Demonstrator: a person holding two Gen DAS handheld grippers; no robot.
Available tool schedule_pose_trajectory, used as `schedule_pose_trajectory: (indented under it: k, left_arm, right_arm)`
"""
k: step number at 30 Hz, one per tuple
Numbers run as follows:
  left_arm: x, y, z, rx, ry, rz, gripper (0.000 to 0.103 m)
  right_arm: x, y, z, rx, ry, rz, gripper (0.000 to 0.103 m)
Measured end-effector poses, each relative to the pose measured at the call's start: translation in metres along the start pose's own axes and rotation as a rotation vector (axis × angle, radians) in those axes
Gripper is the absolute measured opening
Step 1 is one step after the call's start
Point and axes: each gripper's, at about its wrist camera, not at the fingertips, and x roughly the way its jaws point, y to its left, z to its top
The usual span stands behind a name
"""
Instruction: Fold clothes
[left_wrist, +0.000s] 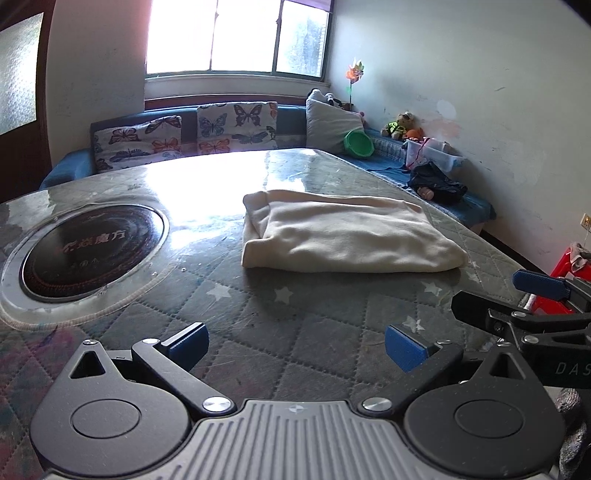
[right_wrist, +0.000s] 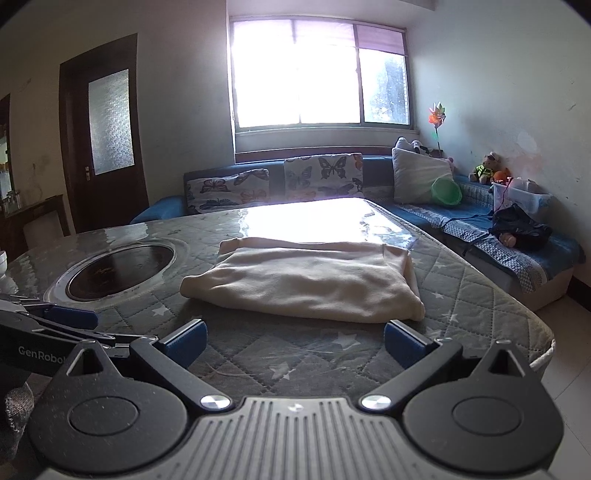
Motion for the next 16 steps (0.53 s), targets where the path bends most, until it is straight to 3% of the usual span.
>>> schedule_pose_trajectory:
  k: [16]
  left_arm:
    - [0.018,0.0,-0.001,-0.011,0.029,0.025,0.103]
  right_arm:
    - [0.013,0.002,-0.001,-0.02,0.024,0.006,0.103]
